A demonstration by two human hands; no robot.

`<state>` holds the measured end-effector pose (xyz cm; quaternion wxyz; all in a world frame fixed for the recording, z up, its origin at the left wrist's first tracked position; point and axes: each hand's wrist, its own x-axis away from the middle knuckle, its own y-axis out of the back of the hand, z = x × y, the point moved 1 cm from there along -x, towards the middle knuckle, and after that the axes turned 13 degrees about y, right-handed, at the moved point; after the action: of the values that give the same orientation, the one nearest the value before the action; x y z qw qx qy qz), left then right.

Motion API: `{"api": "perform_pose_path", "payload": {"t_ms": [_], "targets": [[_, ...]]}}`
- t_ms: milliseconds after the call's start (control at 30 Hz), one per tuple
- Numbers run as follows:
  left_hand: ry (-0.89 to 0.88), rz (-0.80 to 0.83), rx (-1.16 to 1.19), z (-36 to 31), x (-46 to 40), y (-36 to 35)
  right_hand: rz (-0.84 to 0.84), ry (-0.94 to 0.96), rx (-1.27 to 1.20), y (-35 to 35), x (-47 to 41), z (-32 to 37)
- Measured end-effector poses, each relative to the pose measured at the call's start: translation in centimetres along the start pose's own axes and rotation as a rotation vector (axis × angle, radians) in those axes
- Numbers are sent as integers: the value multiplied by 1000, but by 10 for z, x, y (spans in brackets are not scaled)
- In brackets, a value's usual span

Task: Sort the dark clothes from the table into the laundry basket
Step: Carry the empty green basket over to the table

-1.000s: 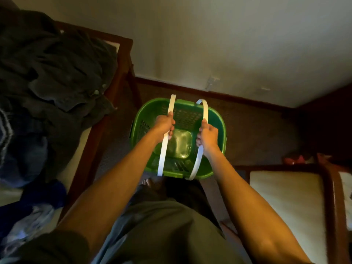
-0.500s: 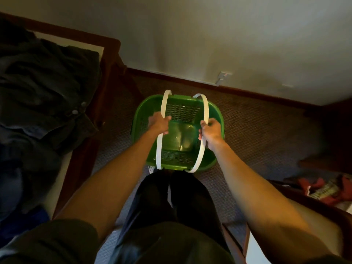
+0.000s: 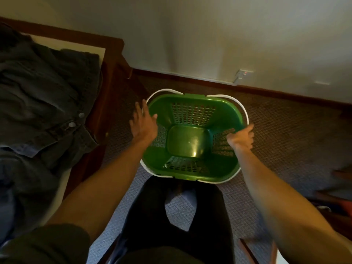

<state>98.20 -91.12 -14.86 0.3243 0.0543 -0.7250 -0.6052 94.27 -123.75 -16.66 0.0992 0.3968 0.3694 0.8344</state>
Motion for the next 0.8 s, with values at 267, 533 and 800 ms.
{"api": "perform_pose_path", "payload": {"t_ms": [267,533,800], "targets": [[137,373,170,27,-47,-49,77,-55,53,-32,-28,-48],[108,405,201,23,-17,-16,46,10,41,-19,22,-1],[67,334,412,24,76,83,98,403,-137,5,118,117]]}}
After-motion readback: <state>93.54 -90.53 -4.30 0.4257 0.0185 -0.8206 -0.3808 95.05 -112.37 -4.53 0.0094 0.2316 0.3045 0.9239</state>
